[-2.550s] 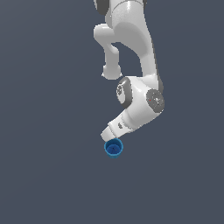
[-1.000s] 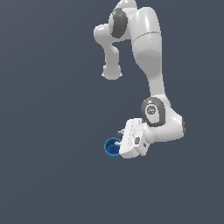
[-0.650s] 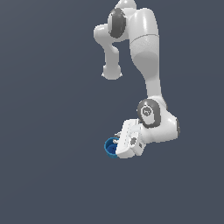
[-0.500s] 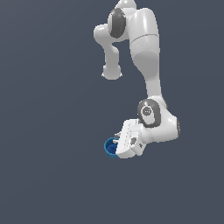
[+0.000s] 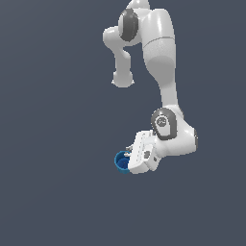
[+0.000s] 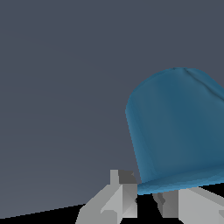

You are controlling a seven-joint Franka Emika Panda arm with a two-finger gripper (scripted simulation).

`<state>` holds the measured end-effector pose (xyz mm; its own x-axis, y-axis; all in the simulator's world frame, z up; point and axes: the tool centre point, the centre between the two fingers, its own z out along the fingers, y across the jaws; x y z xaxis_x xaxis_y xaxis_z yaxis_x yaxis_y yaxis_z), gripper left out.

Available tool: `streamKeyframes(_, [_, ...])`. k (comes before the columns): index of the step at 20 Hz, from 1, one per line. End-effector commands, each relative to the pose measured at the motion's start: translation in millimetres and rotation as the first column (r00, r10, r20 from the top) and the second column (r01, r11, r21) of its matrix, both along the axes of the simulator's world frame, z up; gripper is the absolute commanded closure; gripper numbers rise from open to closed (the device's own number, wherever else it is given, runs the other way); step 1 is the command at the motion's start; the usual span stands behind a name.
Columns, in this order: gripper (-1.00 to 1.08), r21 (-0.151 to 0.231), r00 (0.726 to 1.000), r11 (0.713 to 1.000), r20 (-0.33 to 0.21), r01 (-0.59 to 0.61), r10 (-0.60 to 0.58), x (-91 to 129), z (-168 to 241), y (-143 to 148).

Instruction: Pick up the object and move it to a goal position.

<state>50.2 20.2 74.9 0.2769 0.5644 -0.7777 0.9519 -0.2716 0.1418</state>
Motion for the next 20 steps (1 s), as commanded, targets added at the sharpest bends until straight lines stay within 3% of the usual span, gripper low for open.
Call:
streamKeyframes(1, [1.08, 0.000, 1.000, 1.000, 0.004, -0.002, 0.002, 1, 7, 3])
streamKeyframes(8, [1.08, 0.001, 1.000, 1.000, 0.012, -0.013, 0.013, -2, 51, 27])
streamKeyframes(20, [1.08, 0.004, 0.998, 0.999, 0.035, -0.044, 0.044, -10, 180, 94])
